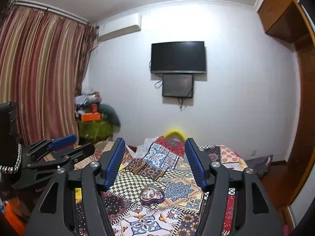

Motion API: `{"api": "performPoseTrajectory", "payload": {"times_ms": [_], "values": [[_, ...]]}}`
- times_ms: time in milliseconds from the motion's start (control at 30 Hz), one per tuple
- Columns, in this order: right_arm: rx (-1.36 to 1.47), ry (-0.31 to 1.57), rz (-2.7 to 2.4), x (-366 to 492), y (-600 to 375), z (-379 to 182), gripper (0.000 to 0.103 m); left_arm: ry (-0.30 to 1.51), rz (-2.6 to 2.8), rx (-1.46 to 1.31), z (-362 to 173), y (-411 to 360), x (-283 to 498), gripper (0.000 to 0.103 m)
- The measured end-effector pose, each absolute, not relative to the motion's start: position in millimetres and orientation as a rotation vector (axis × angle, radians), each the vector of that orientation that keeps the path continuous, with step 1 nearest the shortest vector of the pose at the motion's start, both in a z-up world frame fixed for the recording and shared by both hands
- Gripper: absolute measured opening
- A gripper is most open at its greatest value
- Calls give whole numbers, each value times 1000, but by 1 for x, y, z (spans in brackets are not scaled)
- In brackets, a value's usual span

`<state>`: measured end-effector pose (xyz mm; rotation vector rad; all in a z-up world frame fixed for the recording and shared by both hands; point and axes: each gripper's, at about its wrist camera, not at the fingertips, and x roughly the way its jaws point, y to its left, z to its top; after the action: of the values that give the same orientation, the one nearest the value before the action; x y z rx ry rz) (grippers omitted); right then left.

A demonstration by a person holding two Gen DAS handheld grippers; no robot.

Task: Organize jewelry

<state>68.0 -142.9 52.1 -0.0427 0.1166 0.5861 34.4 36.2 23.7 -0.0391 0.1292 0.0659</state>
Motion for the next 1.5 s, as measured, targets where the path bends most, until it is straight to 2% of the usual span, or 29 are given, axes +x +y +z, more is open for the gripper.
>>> {"api": "performPoseTrajectory", "payload": {"times_ms": [100, 300, 1500], "values": [[-32, 95, 530, 63, -143, 48, 84, 113, 91, -43, 19, 33, 23, 92], [-34, 76, 468, 53, -148, 47, 102, 120, 126, -53, 13, 29, 13, 101], [-59, 138, 470, 45, -160, 40, 103, 158, 155, -87, 3, 37, 10, 103]]}}
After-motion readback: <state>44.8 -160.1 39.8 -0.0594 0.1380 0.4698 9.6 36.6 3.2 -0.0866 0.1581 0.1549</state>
